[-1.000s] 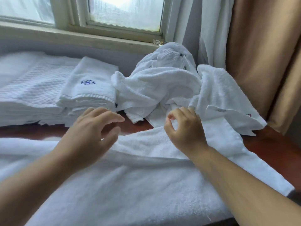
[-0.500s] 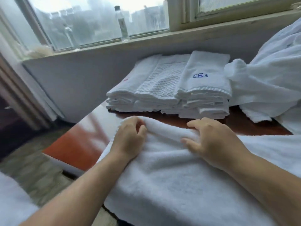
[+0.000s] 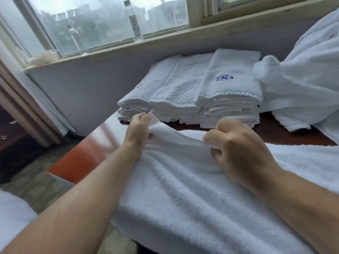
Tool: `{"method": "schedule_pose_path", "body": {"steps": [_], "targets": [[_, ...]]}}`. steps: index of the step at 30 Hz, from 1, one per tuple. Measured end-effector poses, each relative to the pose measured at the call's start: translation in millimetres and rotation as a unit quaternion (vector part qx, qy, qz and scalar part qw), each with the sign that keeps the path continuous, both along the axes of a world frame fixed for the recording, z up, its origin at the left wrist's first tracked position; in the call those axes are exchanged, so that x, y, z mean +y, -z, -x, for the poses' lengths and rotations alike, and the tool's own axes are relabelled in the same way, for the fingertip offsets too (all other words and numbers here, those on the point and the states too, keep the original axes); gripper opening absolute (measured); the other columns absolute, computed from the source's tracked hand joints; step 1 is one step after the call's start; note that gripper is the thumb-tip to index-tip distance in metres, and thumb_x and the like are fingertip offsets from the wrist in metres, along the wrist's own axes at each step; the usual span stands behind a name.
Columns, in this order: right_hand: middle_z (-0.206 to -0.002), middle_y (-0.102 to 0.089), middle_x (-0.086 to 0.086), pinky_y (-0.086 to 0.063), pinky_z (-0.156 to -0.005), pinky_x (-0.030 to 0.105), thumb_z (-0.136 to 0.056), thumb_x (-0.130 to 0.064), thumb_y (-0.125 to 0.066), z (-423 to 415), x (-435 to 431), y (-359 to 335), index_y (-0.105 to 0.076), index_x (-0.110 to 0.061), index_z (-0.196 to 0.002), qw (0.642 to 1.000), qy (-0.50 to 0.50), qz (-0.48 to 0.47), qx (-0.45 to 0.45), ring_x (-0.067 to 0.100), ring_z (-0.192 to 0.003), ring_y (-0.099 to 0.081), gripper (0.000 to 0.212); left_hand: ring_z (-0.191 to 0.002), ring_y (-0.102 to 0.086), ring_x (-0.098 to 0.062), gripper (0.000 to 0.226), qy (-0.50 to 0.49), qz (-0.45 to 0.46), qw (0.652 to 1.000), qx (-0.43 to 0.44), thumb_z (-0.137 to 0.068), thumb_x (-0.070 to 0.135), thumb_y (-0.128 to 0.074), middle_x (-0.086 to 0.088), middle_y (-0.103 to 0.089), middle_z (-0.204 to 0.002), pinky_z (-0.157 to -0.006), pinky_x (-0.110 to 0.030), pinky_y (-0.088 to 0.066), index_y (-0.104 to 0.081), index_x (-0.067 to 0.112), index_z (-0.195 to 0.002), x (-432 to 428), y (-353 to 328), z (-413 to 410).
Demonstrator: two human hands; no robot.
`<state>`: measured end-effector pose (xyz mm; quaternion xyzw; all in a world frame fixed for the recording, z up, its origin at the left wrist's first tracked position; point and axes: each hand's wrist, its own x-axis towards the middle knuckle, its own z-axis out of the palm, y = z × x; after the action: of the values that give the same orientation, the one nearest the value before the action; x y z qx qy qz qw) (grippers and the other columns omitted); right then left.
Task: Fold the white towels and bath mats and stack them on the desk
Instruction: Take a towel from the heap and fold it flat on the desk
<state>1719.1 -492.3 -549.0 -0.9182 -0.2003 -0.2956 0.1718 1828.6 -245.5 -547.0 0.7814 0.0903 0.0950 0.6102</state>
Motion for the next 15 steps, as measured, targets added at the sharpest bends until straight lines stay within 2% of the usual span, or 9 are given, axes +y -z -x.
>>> {"method": "schedule_pose_path", "body": {"steps": [2,3,5,6,8,11,15], "targets": [[-0.071,-0.057,0.003,-0.048,-0.046,0.037,-0.072,0.002,-0.075,4.6,2.8,0.8,-0.072,-0.012,-0.083,1.000,-0.025,0.004,0.001,0.030,-0.057,-0.056,0.019,-0.075,-0.065,-0.025,0.037,-0.013,0.183,0.983,-0.024,-0.084,0.042,-0.054,-0.008,-0.066,-0.081,-0.071,-0.036,-0.055,-0.071,0.011,-0.093,12.6,-4.6,9.6],[-0.070,-0.058,0.002,-0.048,-0.044,0.037,-0.073,0.000,-0.075,7.3,3.5,1.1,-0.071,-0.013,-0.084,0.999,-0.041,0.002,-0.008,0.030,-0.055,-0.057,0.018,-0.068,-0.064,-0.022,0.038,-0.020,0.233,0.971,-0.042,-0.090,0.044,-0.053,-0.005,-0.063,-0.071,-0.069,-0.033,-0.056,-0.072,0.012,-0.087,20.7,-8.4,15.4],[-0.070,-0.061,0.002,-0.047,-0.041,0.035,-0.075,-0.003,-0.076,12.1,4.3,0.3,-0.071,-0.014,-0.083,0.995,-0.091,-0.003,-0.034,0.031,-0.053,-0.058,0.015,-0.059,-0.055,-0.015,0.040,-0.003,0.285,0.955,-0.076,-0.098,0.042,-0.050,0.000,-0.048,-0.060,-0.066,-0.028,-0.053,-0.067,0.011,-0.080,37.1,-17.5,28.1],[-0.070,-0.061,0.000,-0.046,-0.041,0.033,-0.077,-0.007,-0.077,14.4,5.0,-0.4,-0.071,-0.016,-0.083,0.992,-0.122,0.005,-0.041,0.030,-0.053,-0.058,0.012,-0.059,-0.051,-0.014,0.032,0.024,0.298,0.951,-0.079,-0.099,0.035,-0.052,-0.001,-0.042,-0.061,-0.066,-0.027,-0.052,-0.065,0.011,-0.081,44.8,-21.0,35.1],[-0.068,-0.059,-0.005,-0.043,-0.041,0.029,-0.081,-0.019,-0.078,19.2,7.3,-1.1,-0.070,-0.020,-0.082,0.983,-0.178,0.041,-0.033,0.026,-0.053,-0.056,0.008,-0.063,-0.051,-0.013,0.007,0.085,0.285,0.953,-0.051,-0.091,0.012,-0.058,-0.002,-0.044,-0.069,-0.066,-0.027,-0.053,-0.065,0.011,-0.092,57.5,-26.3,53.6],[-0.066,-0.058,-0.009,-0.042,-0.041,0.029,-0.084,-0.030,-0.073,25.8,9.6,-0.6,-0.069,-0.024,-0.078,0.972,-0.219,0.081,0.000,0.024,-0.052,-0.055,0.009,-0.068,-0.058,-0.011,0.044,0.143,0.202,0.969,0.015,-0.071,-0.003,-0.060,0.000,-0.058,-0.085,-0.061,-0.023,-0.054,-0.066,0.015,-0.110,76.6,-23.8,81.7],[-0.066,-0.062,-0.008,-0.045,-0.042,0.031,-0.085,-0.025,-0.074,27.6,10.6,-0.8,-0.069,-0.024,-0.080,0.972,-0.222,0.074,0.000,0.025,-0.053,-0.059,0.007,-0.095,-0.066,-0.023,0.068,0.170,0.122,0.977,0.028,-0.055,-0.010,-0.046,-0.007,-0.064,-0.112,-0.080,-0.036,-0.054,-0.072,0.020,-0.110,87.3,-14.4,108.7]]}}
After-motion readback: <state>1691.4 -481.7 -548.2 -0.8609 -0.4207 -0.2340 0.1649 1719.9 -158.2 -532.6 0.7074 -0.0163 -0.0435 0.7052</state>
